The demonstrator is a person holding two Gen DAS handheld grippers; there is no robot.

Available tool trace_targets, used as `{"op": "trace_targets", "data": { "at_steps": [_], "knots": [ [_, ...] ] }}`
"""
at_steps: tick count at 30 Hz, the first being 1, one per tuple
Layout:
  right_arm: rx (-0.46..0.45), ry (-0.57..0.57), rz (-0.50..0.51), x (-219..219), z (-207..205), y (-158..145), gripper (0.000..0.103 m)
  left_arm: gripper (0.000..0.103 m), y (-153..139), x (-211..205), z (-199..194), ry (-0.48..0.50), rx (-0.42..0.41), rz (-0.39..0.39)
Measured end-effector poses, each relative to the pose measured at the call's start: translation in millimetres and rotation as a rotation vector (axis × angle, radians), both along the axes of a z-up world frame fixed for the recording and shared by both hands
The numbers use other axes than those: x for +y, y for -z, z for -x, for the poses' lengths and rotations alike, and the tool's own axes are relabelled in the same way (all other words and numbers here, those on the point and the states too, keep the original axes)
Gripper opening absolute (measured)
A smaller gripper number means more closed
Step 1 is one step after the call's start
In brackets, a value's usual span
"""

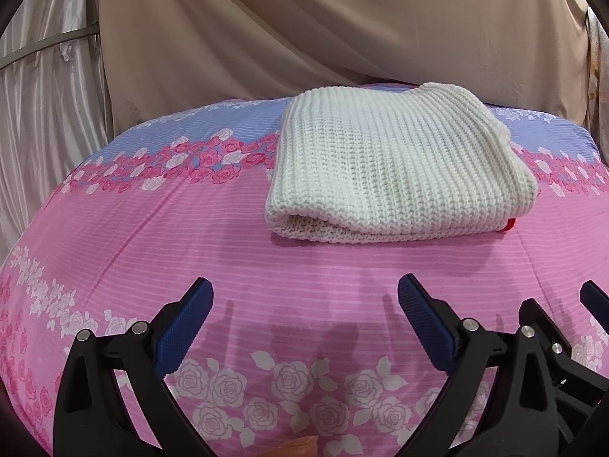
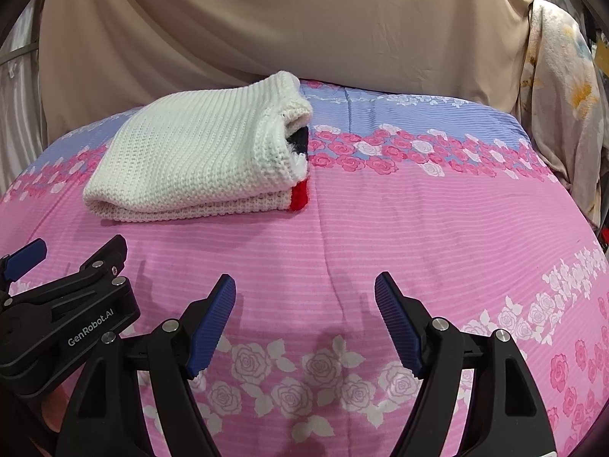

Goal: Fold small clothes

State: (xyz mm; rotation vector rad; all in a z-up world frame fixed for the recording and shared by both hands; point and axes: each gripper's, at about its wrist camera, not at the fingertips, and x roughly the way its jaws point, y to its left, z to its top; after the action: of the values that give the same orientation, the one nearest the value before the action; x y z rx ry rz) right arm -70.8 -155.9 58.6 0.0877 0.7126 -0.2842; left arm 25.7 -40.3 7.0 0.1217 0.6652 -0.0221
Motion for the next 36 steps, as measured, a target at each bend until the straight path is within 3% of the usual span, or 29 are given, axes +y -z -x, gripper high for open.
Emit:
{"op": "trace_targets", "data": {
  "at_steps": [36],
  "knots": [
    [0.000,0.001,0.003,-1.7,1.0,0.1,0.074,0.095,-0.1,-0.1,0.5,-0.004,-0.002,-0.012]
  ]
}}
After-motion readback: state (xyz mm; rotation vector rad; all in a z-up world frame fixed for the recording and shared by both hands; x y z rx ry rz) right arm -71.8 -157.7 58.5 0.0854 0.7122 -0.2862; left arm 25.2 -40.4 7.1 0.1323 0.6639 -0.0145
